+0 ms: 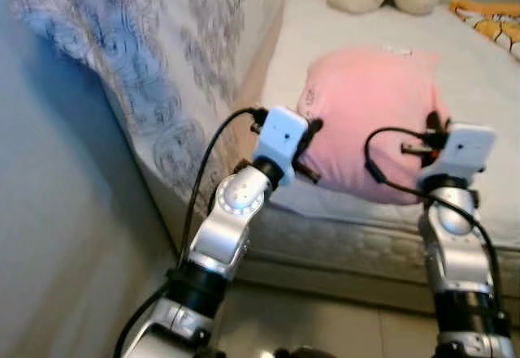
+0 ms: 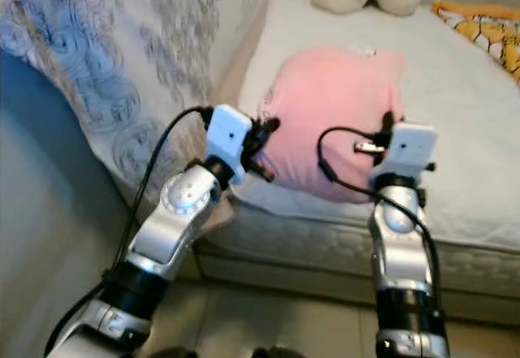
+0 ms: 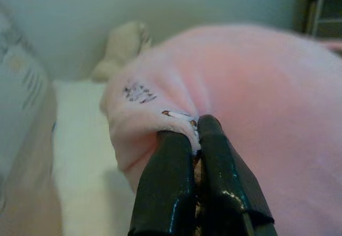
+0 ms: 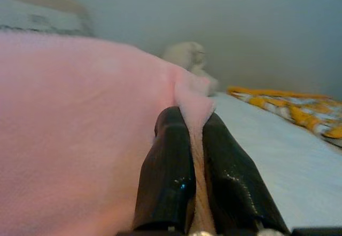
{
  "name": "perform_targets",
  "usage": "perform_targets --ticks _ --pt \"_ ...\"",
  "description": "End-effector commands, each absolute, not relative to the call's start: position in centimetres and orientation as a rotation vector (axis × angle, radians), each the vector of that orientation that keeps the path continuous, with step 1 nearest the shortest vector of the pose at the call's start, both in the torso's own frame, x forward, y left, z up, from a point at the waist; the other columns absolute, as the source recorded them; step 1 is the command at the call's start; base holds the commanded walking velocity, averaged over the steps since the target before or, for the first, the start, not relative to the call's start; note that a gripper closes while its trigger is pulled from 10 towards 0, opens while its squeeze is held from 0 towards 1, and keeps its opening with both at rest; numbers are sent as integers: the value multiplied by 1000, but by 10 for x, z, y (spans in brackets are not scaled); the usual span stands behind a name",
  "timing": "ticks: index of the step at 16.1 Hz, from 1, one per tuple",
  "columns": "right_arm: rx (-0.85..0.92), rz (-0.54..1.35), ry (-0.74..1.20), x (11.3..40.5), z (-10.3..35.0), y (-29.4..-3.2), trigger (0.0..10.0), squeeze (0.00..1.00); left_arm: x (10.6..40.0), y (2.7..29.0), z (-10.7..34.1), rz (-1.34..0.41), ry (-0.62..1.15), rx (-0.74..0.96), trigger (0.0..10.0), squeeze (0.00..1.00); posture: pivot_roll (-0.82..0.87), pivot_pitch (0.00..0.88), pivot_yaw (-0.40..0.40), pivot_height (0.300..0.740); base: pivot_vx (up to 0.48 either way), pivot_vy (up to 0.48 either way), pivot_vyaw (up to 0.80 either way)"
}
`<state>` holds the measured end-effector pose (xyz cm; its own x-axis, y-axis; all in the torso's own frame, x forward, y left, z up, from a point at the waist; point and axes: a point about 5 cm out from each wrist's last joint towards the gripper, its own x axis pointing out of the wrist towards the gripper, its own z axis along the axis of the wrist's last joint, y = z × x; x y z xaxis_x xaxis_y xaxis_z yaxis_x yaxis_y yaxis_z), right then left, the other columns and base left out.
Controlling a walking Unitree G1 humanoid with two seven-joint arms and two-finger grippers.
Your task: Clean up the room
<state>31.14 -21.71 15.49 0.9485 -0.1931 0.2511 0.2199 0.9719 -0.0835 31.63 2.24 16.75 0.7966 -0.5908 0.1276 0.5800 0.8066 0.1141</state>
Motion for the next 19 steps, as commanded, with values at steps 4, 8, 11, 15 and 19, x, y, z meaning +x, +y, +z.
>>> perform_targets --ticks 4,8,11,15,19 --pt "-125 -191 -272 317 165 -215 10000 0 316 18 172 -656 -184 66 10000 0 -20 0 -12 740 0 0 0" --pt "-134 -193 -279 319 167 -217 10000 0 312 12 173 -710 -194 74 10000 0 -22 0 -11 740 120 0 0" --pt "-136 -193 -281 320 168 -218 10000 0 310 8 173 -745 -200 87 10000 0 -22 0 -11 740 480 0 0" --pt "-136 -188 -278 322 167 -216 10000 0 306 5 171 -795 -197 98 10000 0 -20 0 -10 740 478 0 0" --pt "-133 -188 -272 323 166 -216 10000 0 304 4 170 -820 -191 105 10000 0 -19 0 -8 740 466 0 0"
